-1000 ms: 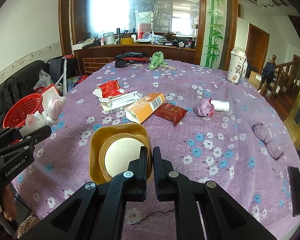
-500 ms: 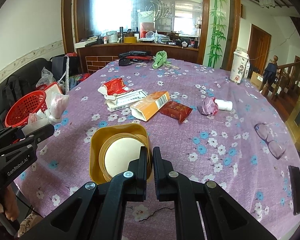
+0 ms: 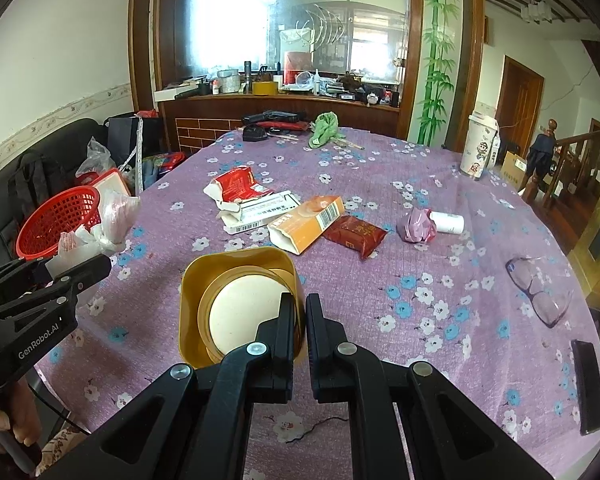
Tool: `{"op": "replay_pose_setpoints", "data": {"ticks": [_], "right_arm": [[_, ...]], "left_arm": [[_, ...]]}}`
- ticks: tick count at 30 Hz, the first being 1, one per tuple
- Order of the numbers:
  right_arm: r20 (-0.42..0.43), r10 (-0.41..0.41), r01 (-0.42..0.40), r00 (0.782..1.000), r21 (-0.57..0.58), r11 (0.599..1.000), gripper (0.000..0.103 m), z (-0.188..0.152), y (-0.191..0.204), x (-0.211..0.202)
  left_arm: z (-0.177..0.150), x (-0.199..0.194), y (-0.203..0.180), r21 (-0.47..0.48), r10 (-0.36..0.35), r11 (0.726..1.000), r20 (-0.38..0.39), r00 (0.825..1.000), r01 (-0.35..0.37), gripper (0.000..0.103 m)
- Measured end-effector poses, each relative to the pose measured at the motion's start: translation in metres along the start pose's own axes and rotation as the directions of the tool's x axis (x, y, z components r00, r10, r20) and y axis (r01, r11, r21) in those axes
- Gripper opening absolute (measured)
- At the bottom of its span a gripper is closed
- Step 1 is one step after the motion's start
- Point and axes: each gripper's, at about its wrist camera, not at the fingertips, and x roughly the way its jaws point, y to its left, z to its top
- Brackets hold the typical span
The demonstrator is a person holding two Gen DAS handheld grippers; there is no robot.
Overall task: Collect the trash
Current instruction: 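Lift the yellow container and plastic bag up off the table with both tools, then carry both items over the red basket and open both tools to drop them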
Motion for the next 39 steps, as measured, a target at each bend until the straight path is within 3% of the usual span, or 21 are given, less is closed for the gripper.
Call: {"op": "replay_pose_setpoints", "data": {"ticks": [7,14,22,33,39], "right_arm": [[0.005,0.010,-0.010,1.000,-0.008,1.000,0.006,0.006,0.003,0.002],[-0.013,0.079,-0.080,0.997,-0.024,0.997,0.006,0.021,0.017,0.014],[-0.043,0.158,-0.161,0.987,-0.076,0.984,0.006,0.046,0.056,0.038],[-0.099,0.324,-0.336,0.941,-0.132,0.933,0.006,0.095,0.142,0.066],[-0.115,0.375,-0.391,0.920,-0.177,0.903,0.006,0.116,0.197,0.076]], "left_arm": [[0.005,-0.004,0.002,-0.004,0.007,1.000,0.015,1.000,-0.007,0.033],[0.013,-0.013,0.026,-0.039,0.048,0.998,0.036,0.998,-0.046,0.033],[0.022,-0.024,0.081,-0.116,0.141,0.984,0.058,0.988,-0.134,0.033],[0.022,-0.035,0.189,-0.237,0.297,0.930,0.029,0.954,-0.283,0.033],[0.016,-0.025,0.232,-0.283,0.304,0.913,-0.011,0.952,-0.295,0.033]]}}
